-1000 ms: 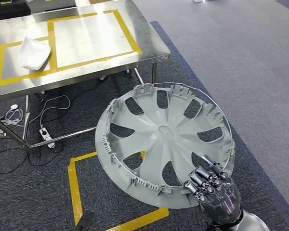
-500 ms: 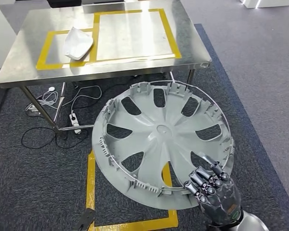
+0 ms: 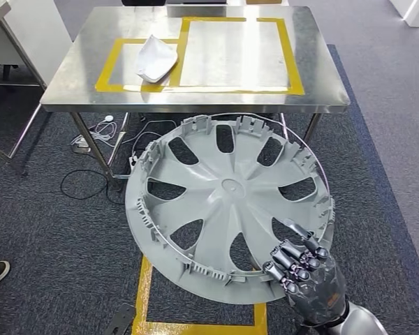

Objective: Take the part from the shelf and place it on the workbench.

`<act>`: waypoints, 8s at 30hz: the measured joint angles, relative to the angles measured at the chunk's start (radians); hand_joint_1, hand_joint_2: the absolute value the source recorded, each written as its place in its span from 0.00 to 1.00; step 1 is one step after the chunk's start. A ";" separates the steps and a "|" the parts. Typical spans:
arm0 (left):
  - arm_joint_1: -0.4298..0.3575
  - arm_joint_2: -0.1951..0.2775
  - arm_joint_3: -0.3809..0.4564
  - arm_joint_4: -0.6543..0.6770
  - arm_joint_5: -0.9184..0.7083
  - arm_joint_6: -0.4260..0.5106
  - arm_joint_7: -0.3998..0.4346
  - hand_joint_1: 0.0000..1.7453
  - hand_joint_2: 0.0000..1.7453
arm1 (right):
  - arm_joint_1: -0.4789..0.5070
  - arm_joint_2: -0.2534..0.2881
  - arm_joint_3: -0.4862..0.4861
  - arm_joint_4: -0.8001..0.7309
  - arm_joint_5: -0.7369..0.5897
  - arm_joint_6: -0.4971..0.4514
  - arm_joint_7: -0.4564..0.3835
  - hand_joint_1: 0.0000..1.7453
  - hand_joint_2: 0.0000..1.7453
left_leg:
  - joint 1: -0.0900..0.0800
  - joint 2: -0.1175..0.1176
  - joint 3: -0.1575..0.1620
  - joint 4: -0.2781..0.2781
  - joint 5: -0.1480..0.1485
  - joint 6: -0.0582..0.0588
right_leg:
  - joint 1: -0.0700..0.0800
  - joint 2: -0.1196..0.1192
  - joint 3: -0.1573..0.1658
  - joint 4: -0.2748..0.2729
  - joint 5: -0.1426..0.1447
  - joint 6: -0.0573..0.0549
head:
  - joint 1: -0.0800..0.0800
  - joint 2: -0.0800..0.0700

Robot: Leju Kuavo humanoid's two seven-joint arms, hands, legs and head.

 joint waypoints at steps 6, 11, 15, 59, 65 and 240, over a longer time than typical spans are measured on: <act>-0.002 0.001 0.000 0.000 0.007 0.003 0.000 0.00 1.00 | 0.004 0.018 -0.014 0.000 -0.004 0.000 -0.018 1.00 1.00 | -0.004 0.001 0.000 0.002 -0.008 0.013 | -0.004 0.002 0.009 -0.020 0.007 0.015 | 0.000 0.000; -0.003 0.004 0.000 0.000 0.010 0.005 0.000 0.00 1.00 | 0.004 0.027 -0.019 0.004 -0.010 0.000 -0.026 1.00 1.00 | -0.012 0.003 0.000 0.009 -0.016 0.026 | -0.010 0.002 0.013 -0.022 0.006 0.030 | -0.001 0.000; -0.003 0.004 0.000 0.000 0.010 0.005 0.001 0.00 1.00 | 0.003 0.031 -0.020 0.008 -0.010 0.000 -0.027 1.00 1.00 | -0.009 -0.002 0.009 -0.002 -0.017 0.043 | -0.013 0.008 0.014 -0.020 -0.003 0.042 | 0.000 0.000; -0.005 -0.005 0.000 0.000 0.021 0.009 -0.004 0.00 1.00 | 0.020 0.032 -0.039 0.034 -0.008 0.000 -0.014 1.00 1.00 | 0.000 -0.019 0.022 -0.008 -0.025 0.045 | -0.001 0.071 -0.183 0.306 -0.121 0.030 | 0.006 0.000; -0.004 -0.006 0.000 0.000 0.021 0.010 -0.004 0.00 1.00 | 0.023 0.032 -0.040 0.035 -0.008 0.000 -0.014 1.00 1.00 | -0.001 -0.022 0.033 -0.008 -0.032 0.044 | -0.001 0.071 -0.177 0.261 -0.064 0.027 | 0.006 0.000; -0.072 0.005 0.003 -0.003 -0.412 -0.050 -0.026 0.00 0.00 | -0.957 0.074 -0.057 1.372 0.019 0.167 0.297 0.00 0.00 | -0.003 -0.022 -0.022 -0.005 0.011 0.023 | 0.010 0.075 -0.012 -0.024 0.022 0.006 | 0.010 0.000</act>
